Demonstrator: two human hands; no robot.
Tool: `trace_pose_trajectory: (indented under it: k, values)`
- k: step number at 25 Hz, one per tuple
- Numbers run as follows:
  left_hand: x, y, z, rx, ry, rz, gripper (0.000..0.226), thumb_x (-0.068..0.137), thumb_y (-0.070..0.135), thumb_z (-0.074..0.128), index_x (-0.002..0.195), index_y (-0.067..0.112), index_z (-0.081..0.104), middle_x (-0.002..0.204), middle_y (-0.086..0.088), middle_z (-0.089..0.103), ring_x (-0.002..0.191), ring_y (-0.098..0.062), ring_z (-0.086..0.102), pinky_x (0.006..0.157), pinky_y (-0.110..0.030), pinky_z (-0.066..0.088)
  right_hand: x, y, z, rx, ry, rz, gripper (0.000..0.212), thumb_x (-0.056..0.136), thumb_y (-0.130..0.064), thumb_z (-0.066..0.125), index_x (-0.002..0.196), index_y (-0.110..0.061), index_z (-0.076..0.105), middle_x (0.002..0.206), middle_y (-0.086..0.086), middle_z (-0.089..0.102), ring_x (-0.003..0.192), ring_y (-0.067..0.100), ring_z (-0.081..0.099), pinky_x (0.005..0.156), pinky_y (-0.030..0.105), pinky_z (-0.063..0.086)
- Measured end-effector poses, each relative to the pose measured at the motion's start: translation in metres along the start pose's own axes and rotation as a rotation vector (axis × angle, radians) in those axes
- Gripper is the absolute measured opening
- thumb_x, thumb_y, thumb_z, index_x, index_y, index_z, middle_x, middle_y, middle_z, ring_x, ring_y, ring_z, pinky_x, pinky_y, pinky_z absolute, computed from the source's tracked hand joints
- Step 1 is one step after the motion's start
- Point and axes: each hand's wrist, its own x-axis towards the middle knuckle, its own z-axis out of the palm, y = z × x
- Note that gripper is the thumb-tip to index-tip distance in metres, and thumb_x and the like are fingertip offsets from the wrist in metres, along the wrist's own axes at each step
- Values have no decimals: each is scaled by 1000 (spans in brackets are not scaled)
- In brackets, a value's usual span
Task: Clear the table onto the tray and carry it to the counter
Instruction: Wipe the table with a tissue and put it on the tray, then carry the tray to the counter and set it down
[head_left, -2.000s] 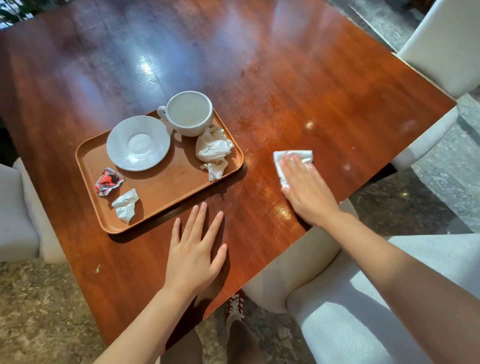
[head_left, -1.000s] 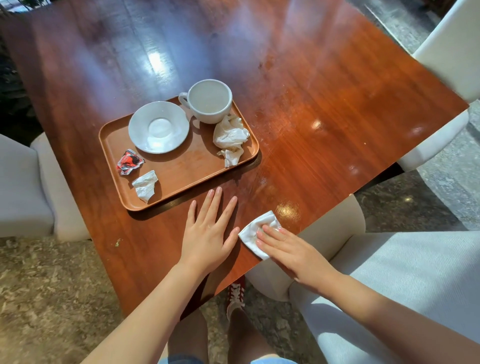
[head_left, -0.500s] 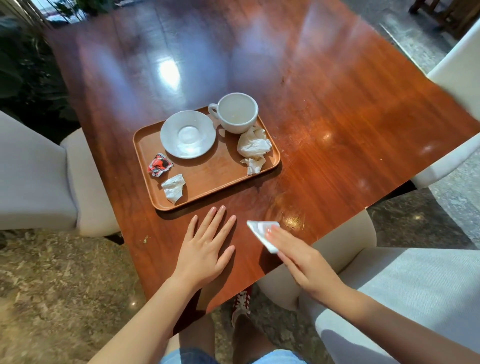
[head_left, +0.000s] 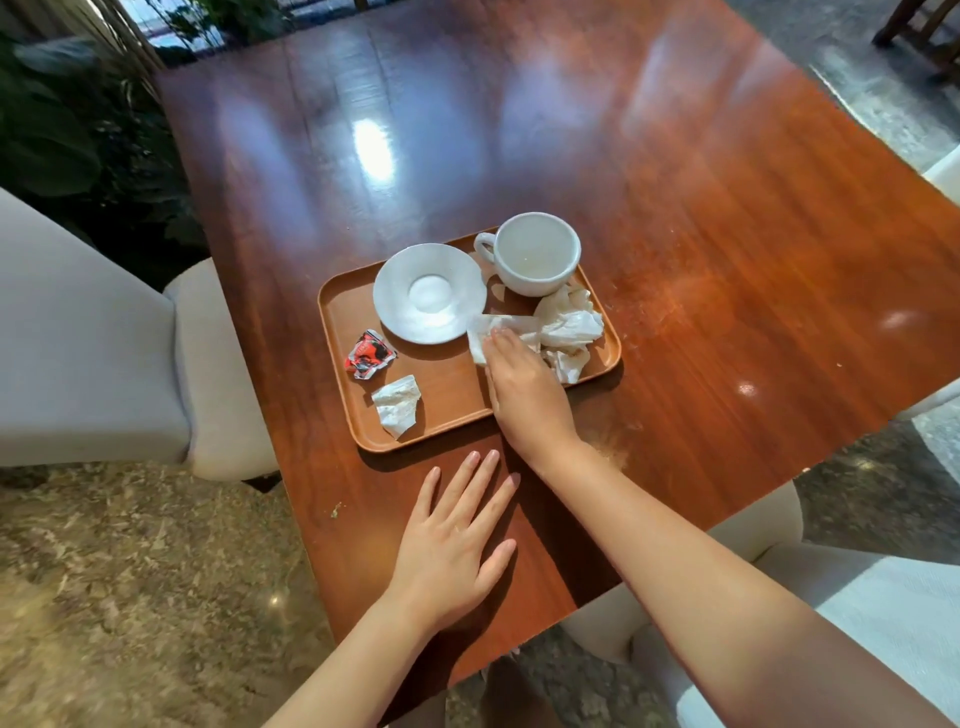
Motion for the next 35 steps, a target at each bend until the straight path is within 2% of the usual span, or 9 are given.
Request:
trace_pose_trajectory:
  k: [6, 9, 12, 15, 18, 24, 27, 30, 35]
  values:
    - [0, 1, -1, -6, 10, 7, 61, 89, 49, 38, 144, 29, 23, 154, -1, 23, 143, -16, 10, 112, -46, 13, 2, 3, 0, -46, -110, 6, 43, 81, -14, 64, 120, 3, 55, 128, 23, 56, 127, 37, 45, 102, 49, 43]
    - [2, 3, -5, -3, 9, 11, 59, 88, 49, 39, 142, 28, 29, 152, -3, 28, 143, -18, 15, 111, -48, 18, 5, -1, -7, -57, -120, 6, 39, 78, -19, 68, 110, 1, 60, 123, 23, 59, 124, 39, 47, 98, 51, 45]
    - [3, 5, -19, -19, 21, 27, 58, 85, 48, 43, 138, 26, 38, 149, -7, 37, 141, -21, 24, 107, -50, 34, 5, -9, -23, -111, -15, -51, 27, 77, -21, 66, 97, -3, 66, 107, 17, 68, 108, 36, 59, 85, 45, 50]
    - [6, -8, -43, -115, 132, 10, 56, 84, 42, 47, 137, 22, 42, 148, -7, 38, 140, -21, 28, 108, -46, 32, 4, -10, -55, -74, 178, -35, 22, 79, -23, 56, 93, -10, 68, 92, 9, 70, 86, 29, 65, 70, 38, 52]
    - [17, -44, -65, -90, 231, -98, 55, 84, 38, 47, 135, 19, 45, 145, -11, 42, 137, -25, 34, 107, -45, 30, 8, 14, -81, -114, 256, 52, 25, 80, -25, 50, 93, -13, 68, 90, 8, 69, 78, 30, 64, 61, 36, 50]
    - [48, -120, -87, 28, 206, -315, 58, 82, 38, 38, 135, 17, 44, 143, -15, 43, 136, -30, 34, 104, -51, 31, 34, 70, -95, -239, 80, 232, 31, 84, -15, 58, 113, -5, 61, 105, 18, 65, 95, 39, 59, 71, 44, 50]
    - [66, -140, -87, 13, 169, -437, 55, 85, 34, 46, 135, 11, 45, 143, -18, 43, 136, -32, 33, 104, -53, 31, 55, 85, -93, -259, -49, 334, 37, 89, -19, 54, 123, -6, 52, 116, 18, 59, 107, 38, 53, 76, 45, 48]
    - [81, -148, -85, -34, 111, -517, 58, 86, 30, 54, 136, 4, 40, 140, -20, 46, 134, -34, 35, 102, -52, 36, 74, 94, -83, -225, -157, 386, 34, 90, -24, 52, 120, -7, 54, 116, 16, 57, 109, 35, 51, 77, 44, 48]
    - [91, -147, -89, -245, 150, -600, 65, 87, 24, 57, 140, -3, 30, 132, -21, 49, 126, -35, 41, 101, -45, 37, 87, 105, -69, -139, -187, 416, 21, 85, -16, 55, 102, -8, 65, 94, 12, 56, 91, 30, 53, 63, 35, 44]
